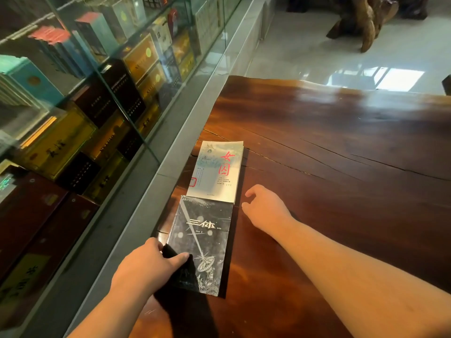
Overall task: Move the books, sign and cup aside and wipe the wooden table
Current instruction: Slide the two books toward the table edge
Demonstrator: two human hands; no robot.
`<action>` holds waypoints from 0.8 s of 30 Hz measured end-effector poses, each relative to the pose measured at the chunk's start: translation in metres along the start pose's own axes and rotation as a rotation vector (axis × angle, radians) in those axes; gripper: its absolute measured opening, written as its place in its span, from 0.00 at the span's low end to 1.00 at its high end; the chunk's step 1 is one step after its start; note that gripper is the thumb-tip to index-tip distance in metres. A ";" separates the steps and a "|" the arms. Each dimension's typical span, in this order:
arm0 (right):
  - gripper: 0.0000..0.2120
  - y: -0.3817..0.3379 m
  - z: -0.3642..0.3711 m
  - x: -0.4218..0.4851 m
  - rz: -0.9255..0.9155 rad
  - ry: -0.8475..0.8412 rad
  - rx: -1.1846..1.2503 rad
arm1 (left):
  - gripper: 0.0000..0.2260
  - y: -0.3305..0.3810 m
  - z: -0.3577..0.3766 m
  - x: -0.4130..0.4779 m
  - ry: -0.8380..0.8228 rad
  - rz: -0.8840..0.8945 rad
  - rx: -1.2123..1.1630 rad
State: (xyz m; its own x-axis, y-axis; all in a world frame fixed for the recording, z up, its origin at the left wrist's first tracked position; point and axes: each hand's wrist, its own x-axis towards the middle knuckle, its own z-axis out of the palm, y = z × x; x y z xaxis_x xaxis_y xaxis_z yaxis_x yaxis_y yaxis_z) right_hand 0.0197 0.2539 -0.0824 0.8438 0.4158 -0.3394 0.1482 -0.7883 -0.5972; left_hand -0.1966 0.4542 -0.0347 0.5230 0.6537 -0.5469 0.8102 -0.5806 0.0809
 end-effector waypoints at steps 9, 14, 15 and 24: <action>0.19 -0.002 -0.025 -0.024 -0.152 0.009 -0.169 | 0.39 0.007 -0.005 -0.010 0.197 0.157 -0.027; 0.33 0.006 -0.063 -0.047 -0.327 0.021 -0.373 | 0.41 0.047 -0.027 -0.031 0.346 0.393 0.024; 0.36 0.010 -0.071 -0.051 -0.344 0.021 -0.416 | 0.41 0.059 -0.031 -0.036 0.368 0.431 0.051; 0.36 0.093 -0.152 -0.133 -0.285 0.091 -0.416 | 0.31 0.161 -0.033 -0.108 0.184 0.604 0.107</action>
State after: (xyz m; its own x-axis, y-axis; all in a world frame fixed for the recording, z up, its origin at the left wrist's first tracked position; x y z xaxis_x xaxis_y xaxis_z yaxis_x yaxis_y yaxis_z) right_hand -0.0001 0.0564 0.0181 0.7785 0.6141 -0.1296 0.5562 -0.7707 -0.3108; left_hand -0.1136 0.3060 0.0652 0.9236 0.2636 -0.2782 0.3329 -0.9115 0.2415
